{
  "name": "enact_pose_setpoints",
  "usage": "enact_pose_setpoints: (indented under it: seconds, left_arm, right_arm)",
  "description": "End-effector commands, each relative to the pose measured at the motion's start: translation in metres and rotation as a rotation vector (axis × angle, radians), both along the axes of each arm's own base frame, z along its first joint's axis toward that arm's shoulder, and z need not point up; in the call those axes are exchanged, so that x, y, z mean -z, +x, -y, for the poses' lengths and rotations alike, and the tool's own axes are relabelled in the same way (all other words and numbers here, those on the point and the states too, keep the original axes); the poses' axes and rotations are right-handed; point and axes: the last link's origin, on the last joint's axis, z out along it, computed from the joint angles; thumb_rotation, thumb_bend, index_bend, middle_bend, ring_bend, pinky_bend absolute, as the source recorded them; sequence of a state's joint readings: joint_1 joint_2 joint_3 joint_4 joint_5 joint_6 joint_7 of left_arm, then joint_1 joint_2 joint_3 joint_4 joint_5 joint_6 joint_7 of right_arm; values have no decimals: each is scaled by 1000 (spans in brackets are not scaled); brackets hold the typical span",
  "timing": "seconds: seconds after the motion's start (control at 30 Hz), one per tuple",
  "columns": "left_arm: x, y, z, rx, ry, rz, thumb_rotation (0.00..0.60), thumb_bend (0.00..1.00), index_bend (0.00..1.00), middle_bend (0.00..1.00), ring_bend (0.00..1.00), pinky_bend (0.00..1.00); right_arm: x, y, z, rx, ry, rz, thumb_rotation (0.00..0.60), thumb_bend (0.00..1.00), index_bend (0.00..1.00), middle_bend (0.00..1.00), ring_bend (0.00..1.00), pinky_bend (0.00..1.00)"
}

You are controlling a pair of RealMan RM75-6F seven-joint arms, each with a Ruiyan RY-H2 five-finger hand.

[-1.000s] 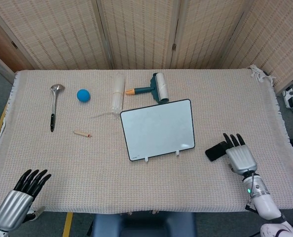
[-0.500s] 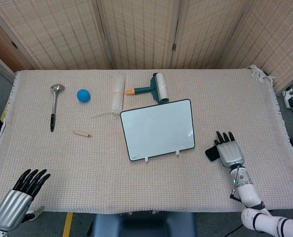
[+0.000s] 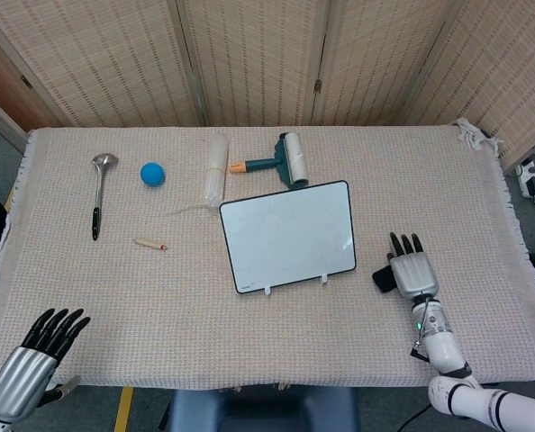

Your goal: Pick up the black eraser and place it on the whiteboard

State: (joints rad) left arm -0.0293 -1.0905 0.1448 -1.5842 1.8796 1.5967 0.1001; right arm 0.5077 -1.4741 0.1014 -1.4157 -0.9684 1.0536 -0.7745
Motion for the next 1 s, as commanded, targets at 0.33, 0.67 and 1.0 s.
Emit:
enact_pose_setpoints:
  seconds: [0.33,0.67,1.0]
  left_arm:
    - [2,1,1,-1,-5,-2,600,201,21,95,43,66]
    - [-4,1,3,4,-11,20,600,201,21,95,44,66]
    - [-13,-1,7,9,-8,51,600,201,24,95,44,66]
  right_arm:
    - [-22,56,-6,-199,-120,207,600,308,579,91,84,0]
    - [38,116,-2,-457,-255,233,600,308,580,79,79,0]
    - [69,145,7,-535,-349,204,600,308,560,68,65,0]
